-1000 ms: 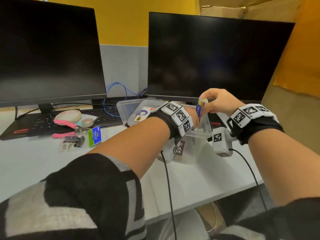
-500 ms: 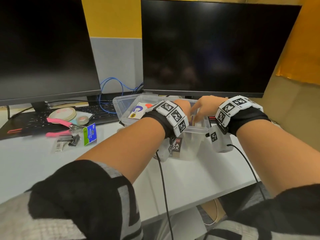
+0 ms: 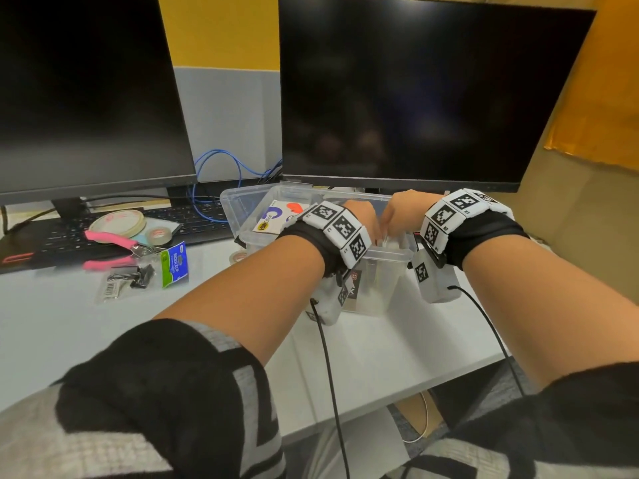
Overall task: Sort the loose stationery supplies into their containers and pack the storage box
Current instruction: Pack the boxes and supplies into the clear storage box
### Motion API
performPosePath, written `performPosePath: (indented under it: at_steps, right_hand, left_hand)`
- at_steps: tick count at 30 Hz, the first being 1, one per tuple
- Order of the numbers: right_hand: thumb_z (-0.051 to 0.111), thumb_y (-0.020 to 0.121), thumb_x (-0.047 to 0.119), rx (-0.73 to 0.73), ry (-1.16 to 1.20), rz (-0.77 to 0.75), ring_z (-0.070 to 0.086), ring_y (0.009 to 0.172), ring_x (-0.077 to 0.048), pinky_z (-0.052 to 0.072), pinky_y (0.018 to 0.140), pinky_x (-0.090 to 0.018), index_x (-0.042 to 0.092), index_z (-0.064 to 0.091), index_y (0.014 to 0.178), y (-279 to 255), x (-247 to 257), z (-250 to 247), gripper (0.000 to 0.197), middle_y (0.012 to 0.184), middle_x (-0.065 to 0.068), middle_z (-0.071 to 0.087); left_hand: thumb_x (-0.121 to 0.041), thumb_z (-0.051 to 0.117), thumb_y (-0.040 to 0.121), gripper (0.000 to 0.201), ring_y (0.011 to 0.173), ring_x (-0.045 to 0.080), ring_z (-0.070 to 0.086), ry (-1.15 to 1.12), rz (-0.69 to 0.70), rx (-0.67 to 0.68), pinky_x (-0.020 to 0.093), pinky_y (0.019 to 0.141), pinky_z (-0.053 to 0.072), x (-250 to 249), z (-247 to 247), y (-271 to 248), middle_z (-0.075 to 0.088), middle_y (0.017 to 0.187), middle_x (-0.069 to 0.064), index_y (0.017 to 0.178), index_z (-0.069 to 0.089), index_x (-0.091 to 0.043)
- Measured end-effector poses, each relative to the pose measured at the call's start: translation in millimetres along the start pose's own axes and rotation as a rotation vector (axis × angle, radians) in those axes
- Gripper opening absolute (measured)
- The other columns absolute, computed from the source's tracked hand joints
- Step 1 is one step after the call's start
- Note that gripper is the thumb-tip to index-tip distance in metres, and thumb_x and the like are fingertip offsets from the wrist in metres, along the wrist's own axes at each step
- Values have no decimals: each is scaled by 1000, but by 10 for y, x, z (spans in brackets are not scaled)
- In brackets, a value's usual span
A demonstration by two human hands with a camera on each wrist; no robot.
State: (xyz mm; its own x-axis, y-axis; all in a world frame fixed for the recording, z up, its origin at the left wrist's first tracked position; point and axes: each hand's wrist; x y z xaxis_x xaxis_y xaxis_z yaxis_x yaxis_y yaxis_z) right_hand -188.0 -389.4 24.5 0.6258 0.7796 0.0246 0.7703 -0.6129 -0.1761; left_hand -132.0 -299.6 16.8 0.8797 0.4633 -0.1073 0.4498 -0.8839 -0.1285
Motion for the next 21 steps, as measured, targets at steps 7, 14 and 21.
performPosePath:
  at_steps: [7,14,21]
  right_hand:
    - [58,91,22,-70,49,-47,59,106,-25,47,95,-34,10,64,118,-40,-57,-78,31,117,-9,63]
    - [59,88,26,-131,-66,-77,60,104,-26,47,97,-42,17,66,115,-106,110,-404,30,115,-4,65]
    - [59,88,22,-148,5,-314,62,99,-21,49,94,-38,16,68,112,-342,1066,-572,26,109,-2,67]
  left_hand:
    - [-17,51,95,37,110,21,54,-60,56,-48,28,89,43,134,-103,-123,56,123,6,132,55,-14]
    - [-13,57,91,30,115,25,56,-254,-42,-280,34,98,45,450,-329,-355,59,127,8,119,65,-10]
    - [-11,57,90,27,108,26,59,-309,-192,-397,32,91,47,1186,-332,-717,63,121,7,114,68,-16]
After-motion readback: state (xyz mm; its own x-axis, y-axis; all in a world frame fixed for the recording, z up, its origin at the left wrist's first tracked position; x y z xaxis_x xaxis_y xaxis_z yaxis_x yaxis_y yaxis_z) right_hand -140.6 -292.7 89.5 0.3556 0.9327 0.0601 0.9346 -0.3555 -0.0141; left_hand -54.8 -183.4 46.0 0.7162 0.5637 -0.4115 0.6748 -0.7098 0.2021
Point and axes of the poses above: each hand's wrist, its own y-axis towards the middle knuckle, its own z-axis out of the palm, x = y × z
